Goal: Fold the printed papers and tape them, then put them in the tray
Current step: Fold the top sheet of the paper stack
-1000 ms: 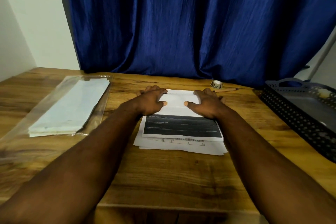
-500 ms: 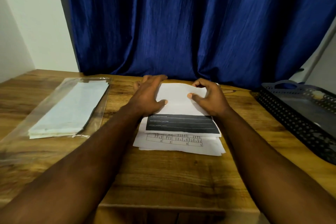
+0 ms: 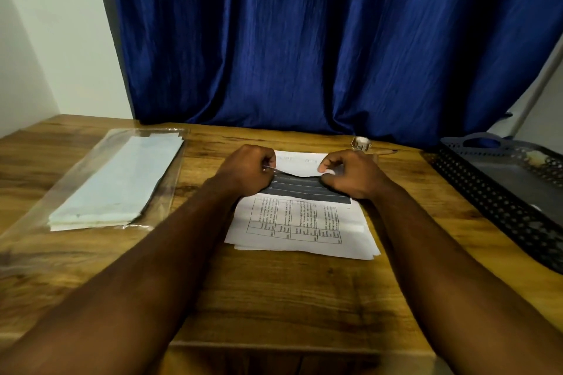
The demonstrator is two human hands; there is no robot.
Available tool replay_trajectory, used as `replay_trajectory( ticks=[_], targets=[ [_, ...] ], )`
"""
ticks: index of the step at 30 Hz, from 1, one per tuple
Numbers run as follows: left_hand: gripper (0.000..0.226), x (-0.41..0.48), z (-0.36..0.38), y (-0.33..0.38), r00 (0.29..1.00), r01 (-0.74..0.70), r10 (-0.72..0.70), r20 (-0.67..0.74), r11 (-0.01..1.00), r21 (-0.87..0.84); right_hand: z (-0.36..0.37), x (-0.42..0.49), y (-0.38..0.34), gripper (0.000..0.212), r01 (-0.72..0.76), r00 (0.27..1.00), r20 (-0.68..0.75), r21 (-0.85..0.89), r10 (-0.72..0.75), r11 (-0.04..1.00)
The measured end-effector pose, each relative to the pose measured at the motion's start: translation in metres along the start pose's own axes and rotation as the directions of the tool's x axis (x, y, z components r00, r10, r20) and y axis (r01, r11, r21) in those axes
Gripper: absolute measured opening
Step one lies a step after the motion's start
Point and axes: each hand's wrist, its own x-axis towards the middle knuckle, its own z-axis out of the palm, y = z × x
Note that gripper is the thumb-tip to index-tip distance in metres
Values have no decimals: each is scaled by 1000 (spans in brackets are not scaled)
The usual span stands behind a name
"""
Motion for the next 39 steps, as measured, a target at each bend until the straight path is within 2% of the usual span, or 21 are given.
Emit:
replay_trajectory(
  ticks=[2, 3, 5, 7, 8, 10, 14, 18, 26, 28, 33, 35, 37, 39],
  targets=[
    [5, 0, 1, 0, 1000, 2, -2, 8, 1000, -18, -1, 0, -2, 33, -6, 999, 43, -56, 9, 998],
    [7, 0, 2, 0, 1000, -1, 1, 15, 1000, -19, 0, 0, -5, 36, 12, 1000, 21, -52, -11, 999],
    [13, 0, 5, 1, 1000, -5, 5, 27, 1000, -12, 3, 3, -11, 35, 76, 991, -112, 0, -75, 997],
    [19, 1, 9, 1, 1000, -5, 4, 29, 1000, 9, 10, 7, -21, 31, 175, 952, -248, -28, -177, 984],
    [21, 2, 11, 1, 1000, -3, 2, 25, 1000, 25, 15, 10, -27, 30, 203, 941, -266, -46, -207, 978],
    [21, 3, 12, 2, 1000, 9, -10, 24, 999, 37, 26, 15, -38, 32, 194, 958, -210, -36, -197, 980],
    [12, 4, 12, 4, 993, 62, -64, 101, 998, 25, 40, 22, -39, 31, 113, 994, 6, -22, -113, 993],
    [13, 5, 10, 5, 982, 98, -97, 161, 995, 4, 29, 20, -17, 19, 134, 991, -1, 50, -134, 990],
    [24, 5, 9, -1, 986, 92, -94, 134, 995, 25, 8, 10, 26, 28, 49, 999, -27, 175, -45, 983],
    [26, 5, 10, -4, 990, 71, -73, 117, 997, 20, 9, 8, 25, 33, 45, 999, -37, 146, -40, 988],
    [44, 4, 8, -3, 999, -37, 37, 16, 999, 14, 9, 7, 10, 76, 22, 1000, 12, 0, -22, 1000],
    [55, 3, 5, 0, 996, -80, 78, -40, 996, -27, 8, 6, 6, 88, 42, 999, 0, 13, -42, 999],
    [62, 1, 3, 5, 992, -90, 82, -93, 992, -86, 5, 6, 5, 89, 88, 995, -57, 51, -85, 995],
    [64, 0, 1, 9, 986, -77, 63, -156, 994, -82, 4, 7, 5, 78, 145, 979, -150, 38, -138, 989]
  ],
)
